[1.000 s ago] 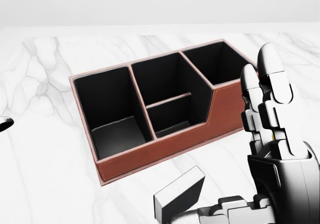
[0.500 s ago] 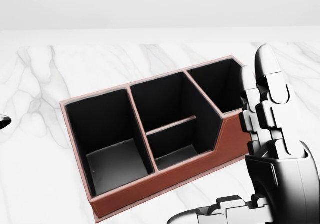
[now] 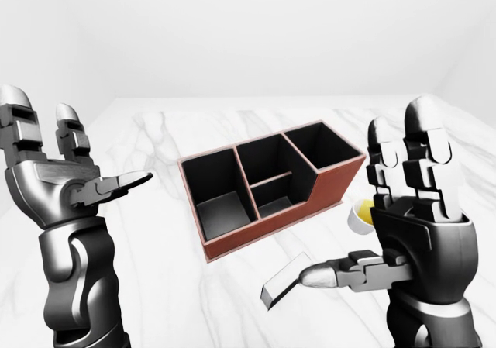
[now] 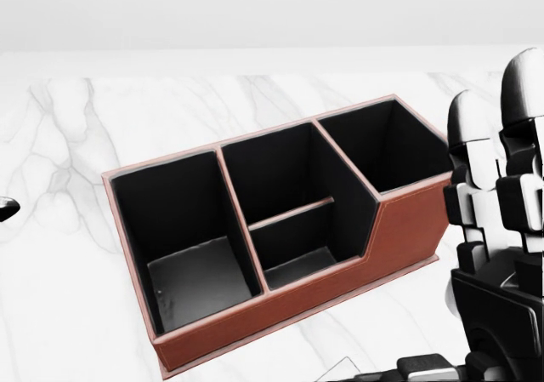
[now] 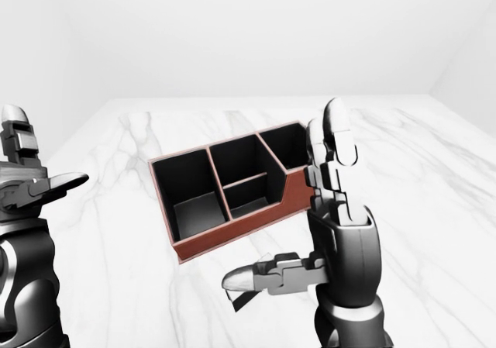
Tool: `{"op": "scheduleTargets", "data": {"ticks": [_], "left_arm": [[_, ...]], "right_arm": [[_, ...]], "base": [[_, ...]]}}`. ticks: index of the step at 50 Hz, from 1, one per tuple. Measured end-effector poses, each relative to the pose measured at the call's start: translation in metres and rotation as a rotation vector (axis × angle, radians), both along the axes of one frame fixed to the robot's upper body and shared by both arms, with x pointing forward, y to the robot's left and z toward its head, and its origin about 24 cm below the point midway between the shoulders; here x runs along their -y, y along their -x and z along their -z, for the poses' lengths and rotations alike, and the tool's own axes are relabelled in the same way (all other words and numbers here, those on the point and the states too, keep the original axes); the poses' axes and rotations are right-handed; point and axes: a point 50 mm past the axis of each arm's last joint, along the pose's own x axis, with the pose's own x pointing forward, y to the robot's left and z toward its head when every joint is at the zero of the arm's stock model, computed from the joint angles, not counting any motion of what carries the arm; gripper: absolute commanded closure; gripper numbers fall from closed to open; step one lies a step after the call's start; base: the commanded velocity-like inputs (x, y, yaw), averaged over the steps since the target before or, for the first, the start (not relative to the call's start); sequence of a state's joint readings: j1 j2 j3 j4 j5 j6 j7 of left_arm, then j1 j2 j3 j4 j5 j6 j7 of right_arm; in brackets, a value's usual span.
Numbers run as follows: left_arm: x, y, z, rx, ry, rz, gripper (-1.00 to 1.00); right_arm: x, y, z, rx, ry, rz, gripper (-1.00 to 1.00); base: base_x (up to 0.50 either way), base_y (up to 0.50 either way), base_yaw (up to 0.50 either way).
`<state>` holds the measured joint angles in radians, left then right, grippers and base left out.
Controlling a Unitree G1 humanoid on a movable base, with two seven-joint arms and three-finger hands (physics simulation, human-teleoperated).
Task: Pick up the book and place it in the front compartment of the caddy.
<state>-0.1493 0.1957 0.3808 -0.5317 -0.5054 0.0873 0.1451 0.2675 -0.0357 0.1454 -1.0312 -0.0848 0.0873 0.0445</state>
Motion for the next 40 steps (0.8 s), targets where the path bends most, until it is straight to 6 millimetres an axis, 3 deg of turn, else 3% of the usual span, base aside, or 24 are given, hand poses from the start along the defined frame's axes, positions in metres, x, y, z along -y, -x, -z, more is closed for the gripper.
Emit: {"op": "scheduleTargets", "data": {"ticks": [11, 22, 40], "left_arm": [[0.000, 0.000, 0.001, -0.004, -0.002, 0.000, -1.00], [0.001, 0.000, 0.002, -0.007, -0.003, 0.001, -1.00], [0.002, -0.001, 0.002, -0.011, -0.005, 0.000, -1.00]], "right_arm": [[0.003, 0.000, -0.001, -0.010, 0.194, 0.075, -1.00], [0.012, -0.006, 0.011, -0.236, 0.457, 0.187, -1.00], [0.035, -0.009, 0.011, -0.354, 0.597, 0.458, -1.00]], "base": [[0.00, 0.00, 0.00], [0.00, 0.00, 0.00], [0.00, 0.00, 0.00]]}}
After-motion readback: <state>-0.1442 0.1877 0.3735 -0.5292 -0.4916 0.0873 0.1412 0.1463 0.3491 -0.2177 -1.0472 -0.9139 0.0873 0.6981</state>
